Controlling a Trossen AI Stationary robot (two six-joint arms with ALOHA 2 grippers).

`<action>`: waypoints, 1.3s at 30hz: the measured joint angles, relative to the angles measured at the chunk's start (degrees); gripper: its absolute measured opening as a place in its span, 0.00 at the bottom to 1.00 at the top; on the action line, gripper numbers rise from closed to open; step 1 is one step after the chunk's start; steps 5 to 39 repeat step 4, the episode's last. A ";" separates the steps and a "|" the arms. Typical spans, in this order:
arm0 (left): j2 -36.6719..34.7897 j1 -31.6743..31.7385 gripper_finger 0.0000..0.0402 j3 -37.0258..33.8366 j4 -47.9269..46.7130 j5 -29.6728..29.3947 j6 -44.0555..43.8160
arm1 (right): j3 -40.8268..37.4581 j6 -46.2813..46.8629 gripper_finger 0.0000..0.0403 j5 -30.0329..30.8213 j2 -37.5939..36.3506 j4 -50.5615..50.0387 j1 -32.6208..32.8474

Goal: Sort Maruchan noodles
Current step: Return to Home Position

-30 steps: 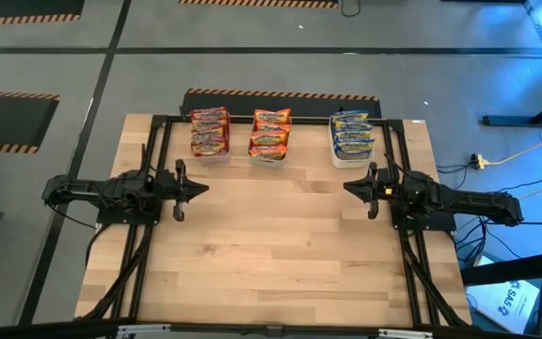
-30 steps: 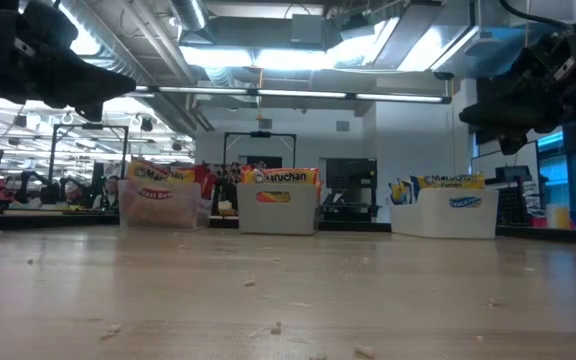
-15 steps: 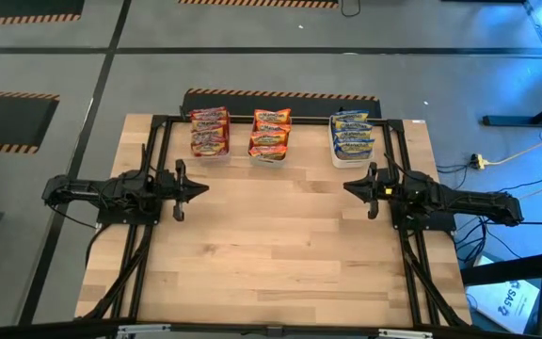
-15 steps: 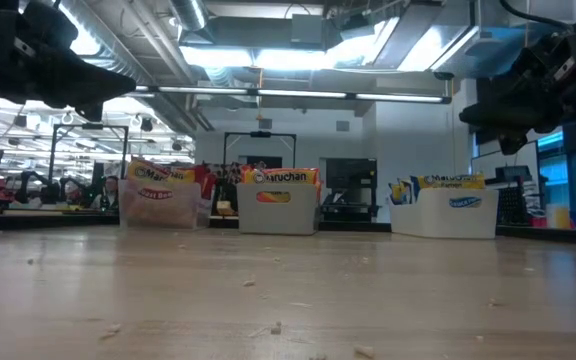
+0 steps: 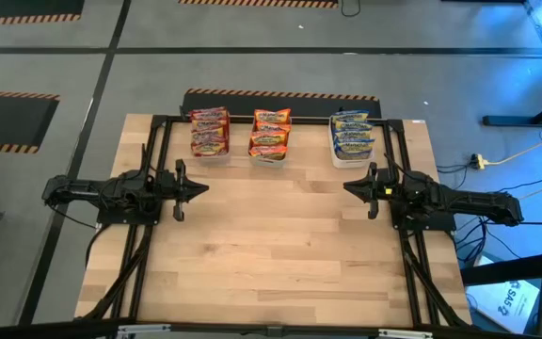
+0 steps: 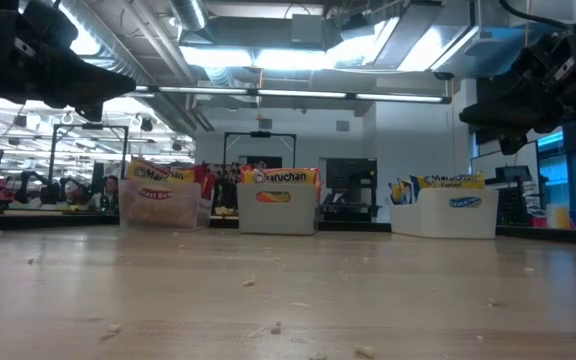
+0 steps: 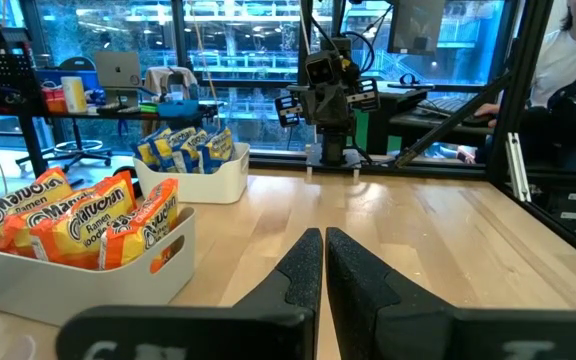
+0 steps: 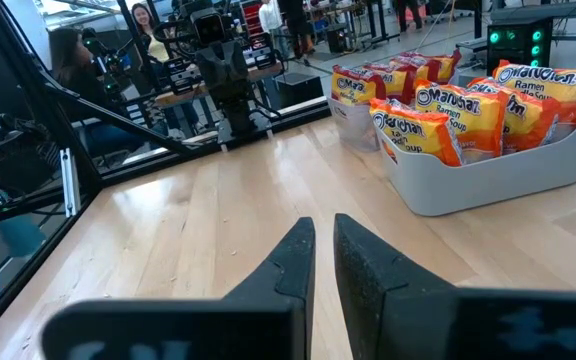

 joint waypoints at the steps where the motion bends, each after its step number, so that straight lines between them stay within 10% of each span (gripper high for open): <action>1: 0.00 0.00 0.03 0.00 -0.02 0.00 0.00 | 0.00 0.01 0.08 0.00 0.00 0.00 0.00; 39: 0.00 0.00 0.03 0.00 -0.02 0.00 0.00 | 0.00 0.01 0.08 0.00 0.00 0.00 0.00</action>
